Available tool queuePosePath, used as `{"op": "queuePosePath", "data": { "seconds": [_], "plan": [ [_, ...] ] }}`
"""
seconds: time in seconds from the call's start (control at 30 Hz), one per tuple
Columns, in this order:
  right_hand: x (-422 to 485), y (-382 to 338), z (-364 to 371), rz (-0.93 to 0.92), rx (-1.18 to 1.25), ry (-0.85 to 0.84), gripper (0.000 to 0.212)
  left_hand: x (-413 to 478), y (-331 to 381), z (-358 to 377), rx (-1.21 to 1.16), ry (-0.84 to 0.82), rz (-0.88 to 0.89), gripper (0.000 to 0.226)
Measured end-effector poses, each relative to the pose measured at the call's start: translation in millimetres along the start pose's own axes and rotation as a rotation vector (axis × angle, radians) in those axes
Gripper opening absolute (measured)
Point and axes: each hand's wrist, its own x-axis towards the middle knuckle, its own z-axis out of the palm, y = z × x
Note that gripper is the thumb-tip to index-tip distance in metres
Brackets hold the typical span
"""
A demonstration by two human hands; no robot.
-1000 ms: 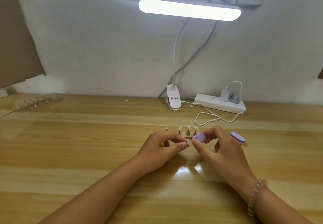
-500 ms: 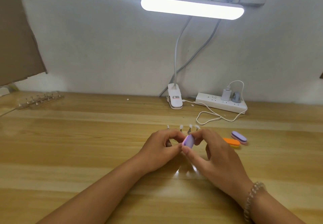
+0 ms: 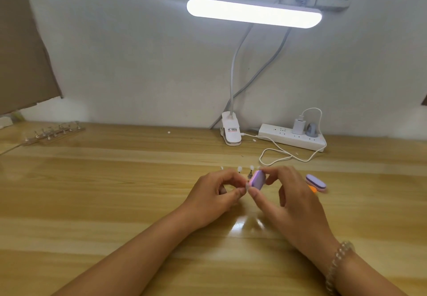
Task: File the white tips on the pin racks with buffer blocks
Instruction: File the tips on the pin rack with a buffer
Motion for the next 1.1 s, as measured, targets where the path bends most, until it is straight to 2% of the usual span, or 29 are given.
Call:
{"op": "queuePosePath", "data": {
  "seconds": [0.07,0.13,0.2,0.3,0.37,0.6,0.77,1.1],
  "plan": [
    [-3,-4,3,-0.041,-0.043,-0.07,0.038,0,0,0,0.004,-0.004,-0.011,0.025],
    [-1,0,4,0.034,-0.058,-0.106,0.032,0,0,-1,0.019,0.002,-0.022,0.022],
    [2,8,3,0.121,-0.023,-0.07,0.025,-1,1,-1,0.01,0.028,-0.019,0.014],
    [3,10,1,0.149,0.062,-0.007,0.018,0,5,0,0.045,0.166,0.007,0.01],
    [0,7,3,0.131,0.06,-0.043,0.021,3,9,-3,0.022,0.265,-0.005,0.015],
    [2,8,6,0.175,0.115,-0.059,0.024,15,7,-15,0.02,0.429,-0.073,0.015],
    [1,5,9,0.151,0.018,-0.134,0.032,18,-2,-8,-0.003,0.414,-0.123,0.016],
    [1,1,8,0.118,-0.06,-0.205,0.037,23,-10,0,0.19,0.4,-0.134,0.02]
  ]
}}
